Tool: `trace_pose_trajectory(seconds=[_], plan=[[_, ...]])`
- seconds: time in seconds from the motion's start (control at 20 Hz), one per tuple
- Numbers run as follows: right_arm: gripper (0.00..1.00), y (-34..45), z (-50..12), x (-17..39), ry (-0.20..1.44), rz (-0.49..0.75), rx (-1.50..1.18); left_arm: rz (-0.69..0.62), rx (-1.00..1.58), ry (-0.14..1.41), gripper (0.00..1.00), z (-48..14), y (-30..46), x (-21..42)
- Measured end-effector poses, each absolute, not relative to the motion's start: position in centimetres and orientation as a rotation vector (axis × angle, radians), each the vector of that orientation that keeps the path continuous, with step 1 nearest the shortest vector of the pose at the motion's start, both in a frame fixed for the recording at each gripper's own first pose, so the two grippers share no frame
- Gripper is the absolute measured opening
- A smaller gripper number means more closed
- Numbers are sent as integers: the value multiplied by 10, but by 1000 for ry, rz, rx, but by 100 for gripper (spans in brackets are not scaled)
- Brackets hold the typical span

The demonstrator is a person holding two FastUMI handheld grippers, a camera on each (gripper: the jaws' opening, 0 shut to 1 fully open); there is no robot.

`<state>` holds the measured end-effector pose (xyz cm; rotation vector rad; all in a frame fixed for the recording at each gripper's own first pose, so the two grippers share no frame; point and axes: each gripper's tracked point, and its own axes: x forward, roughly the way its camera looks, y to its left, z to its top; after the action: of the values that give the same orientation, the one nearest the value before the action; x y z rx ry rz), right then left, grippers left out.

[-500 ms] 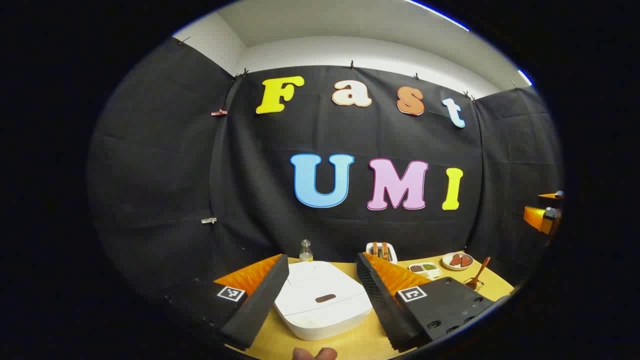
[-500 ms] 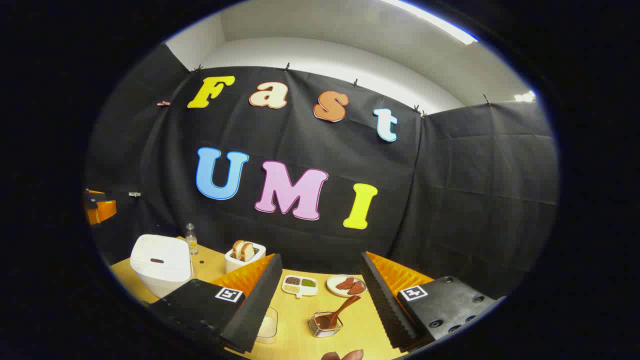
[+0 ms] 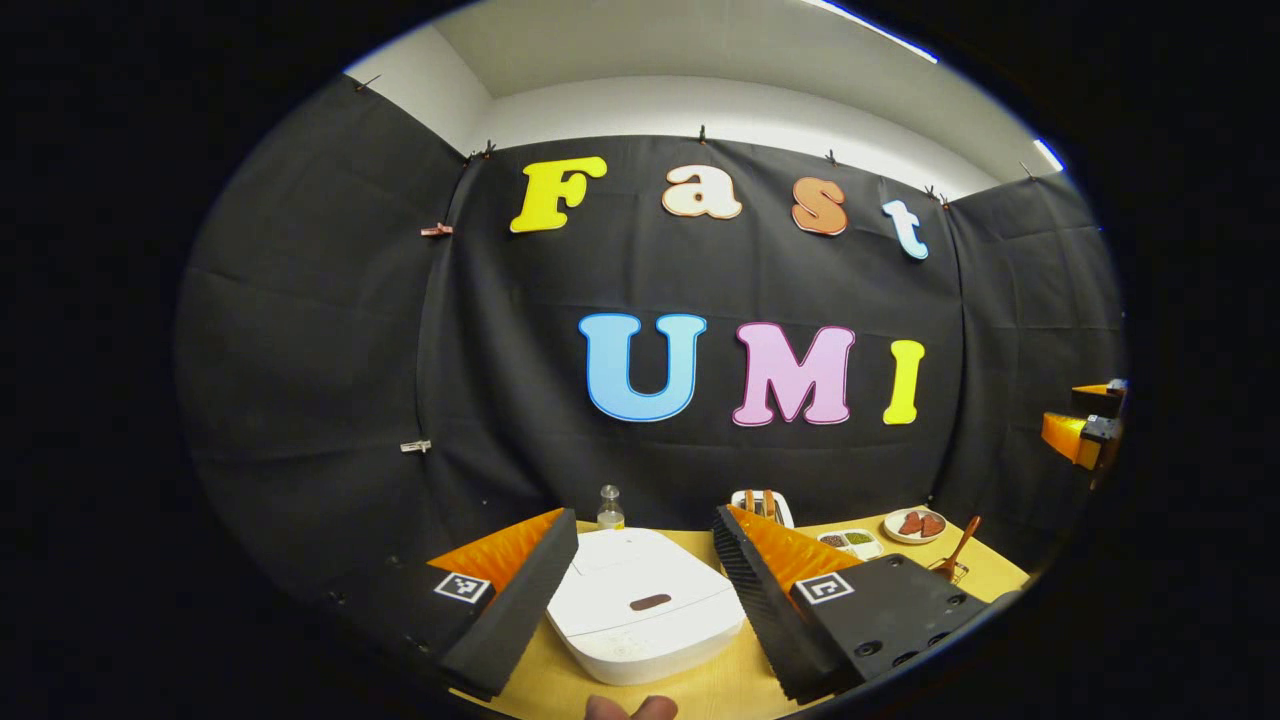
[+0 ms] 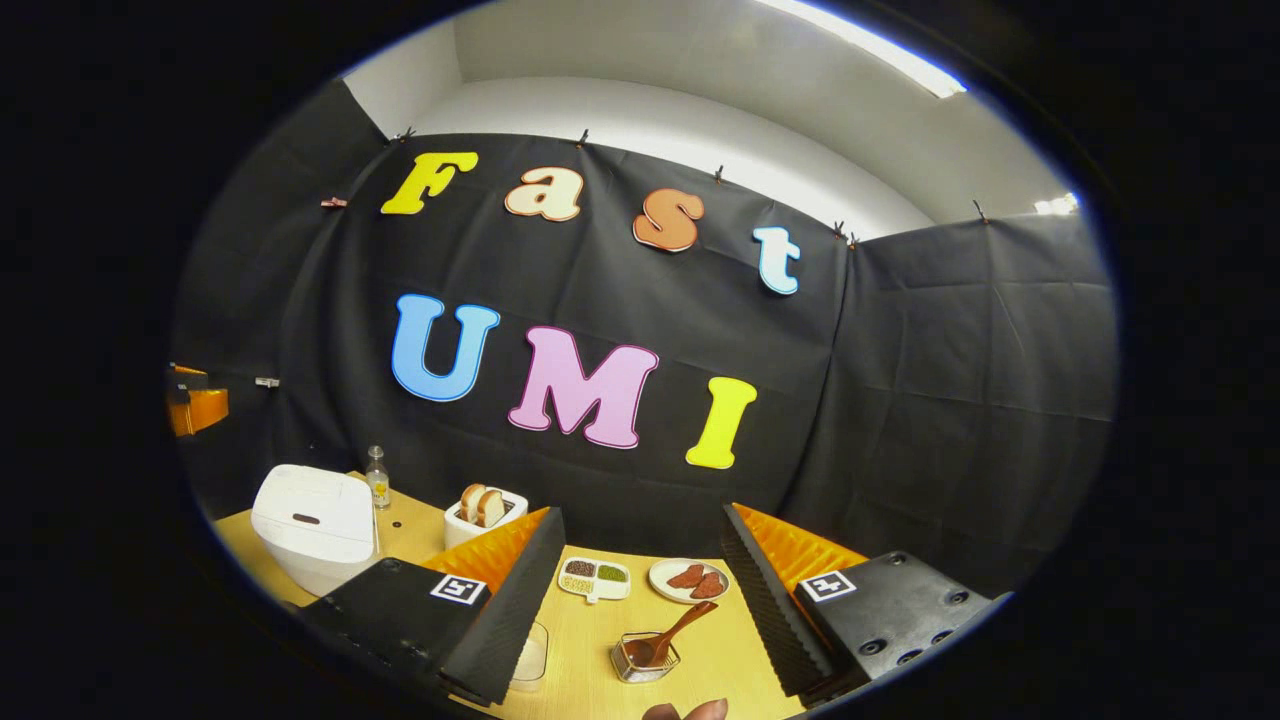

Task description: Close the left gripper, press the button to open the rice cooker; take a wooden spoon from the chopstick holder with the right hand, scoop a spoonful of rice and pour it into the rice cooker, then put the wooden spoon back into the chopstick holder.

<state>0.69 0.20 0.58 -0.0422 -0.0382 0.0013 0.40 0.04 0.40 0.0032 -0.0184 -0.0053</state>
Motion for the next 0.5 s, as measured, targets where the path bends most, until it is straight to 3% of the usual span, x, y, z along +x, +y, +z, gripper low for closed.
trace_pose_trajectory(seconds=[0.5], plan=[[97, 3, 3, 5, -52, 7, -29, -36, 14, -85, 95, 20, 5, -8]])
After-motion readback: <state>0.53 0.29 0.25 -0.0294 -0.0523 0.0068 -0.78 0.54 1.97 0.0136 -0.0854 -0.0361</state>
